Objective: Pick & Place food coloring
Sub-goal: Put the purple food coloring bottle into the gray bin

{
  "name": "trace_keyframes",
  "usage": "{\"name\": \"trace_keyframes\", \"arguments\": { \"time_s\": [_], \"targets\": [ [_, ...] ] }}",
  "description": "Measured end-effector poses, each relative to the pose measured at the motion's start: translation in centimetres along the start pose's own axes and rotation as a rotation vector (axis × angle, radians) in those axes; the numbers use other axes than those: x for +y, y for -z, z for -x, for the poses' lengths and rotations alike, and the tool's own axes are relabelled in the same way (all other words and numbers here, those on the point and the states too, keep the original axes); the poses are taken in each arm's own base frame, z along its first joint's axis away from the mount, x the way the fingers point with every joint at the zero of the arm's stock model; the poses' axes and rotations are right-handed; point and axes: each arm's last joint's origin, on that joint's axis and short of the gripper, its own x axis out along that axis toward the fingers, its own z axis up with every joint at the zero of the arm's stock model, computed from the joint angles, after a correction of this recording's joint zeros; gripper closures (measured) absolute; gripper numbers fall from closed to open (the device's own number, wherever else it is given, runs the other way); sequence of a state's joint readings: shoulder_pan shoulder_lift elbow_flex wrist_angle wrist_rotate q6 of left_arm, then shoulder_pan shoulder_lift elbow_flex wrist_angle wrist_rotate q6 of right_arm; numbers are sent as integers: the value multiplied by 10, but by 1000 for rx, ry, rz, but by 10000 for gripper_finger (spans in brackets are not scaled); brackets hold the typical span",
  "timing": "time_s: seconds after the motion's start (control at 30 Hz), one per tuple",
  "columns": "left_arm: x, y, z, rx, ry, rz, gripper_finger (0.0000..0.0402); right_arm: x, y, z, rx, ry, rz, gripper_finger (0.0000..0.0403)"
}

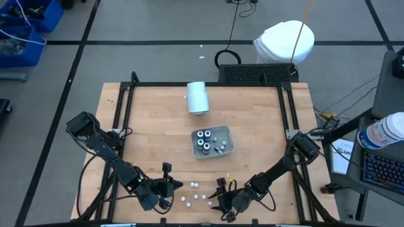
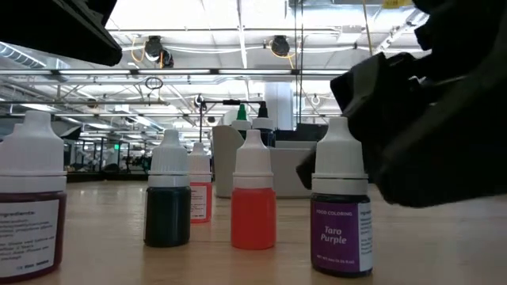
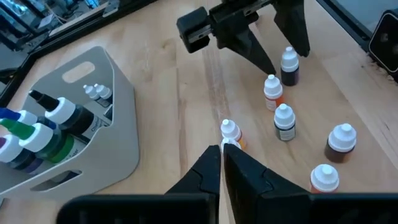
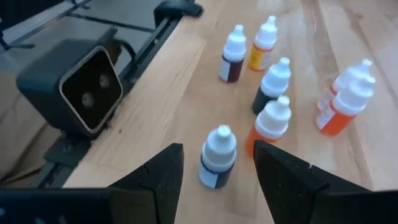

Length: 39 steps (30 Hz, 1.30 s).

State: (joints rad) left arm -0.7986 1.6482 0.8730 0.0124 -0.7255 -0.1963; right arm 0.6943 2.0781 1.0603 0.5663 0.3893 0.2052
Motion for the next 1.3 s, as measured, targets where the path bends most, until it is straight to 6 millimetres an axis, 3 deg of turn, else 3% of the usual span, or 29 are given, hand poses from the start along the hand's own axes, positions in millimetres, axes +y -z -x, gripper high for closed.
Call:
{"name": "trace_keyframes", "arguments": {
  "time_s": [0.3, 0.77, 1.3],
  "targets": [
    [0, -1, 0, -6, 2, -3, 397, 0, -2, 0, -13, -2, -1, 220],
    [0, -2, 0, -14, -6, 0, 344, -6, 9, -11, 9, -30, -2, 220],
    [0, -2, 0, -14, -5, -25, 366, -9, 9, -13, -15, -31, -21, 228]
  ]
}}
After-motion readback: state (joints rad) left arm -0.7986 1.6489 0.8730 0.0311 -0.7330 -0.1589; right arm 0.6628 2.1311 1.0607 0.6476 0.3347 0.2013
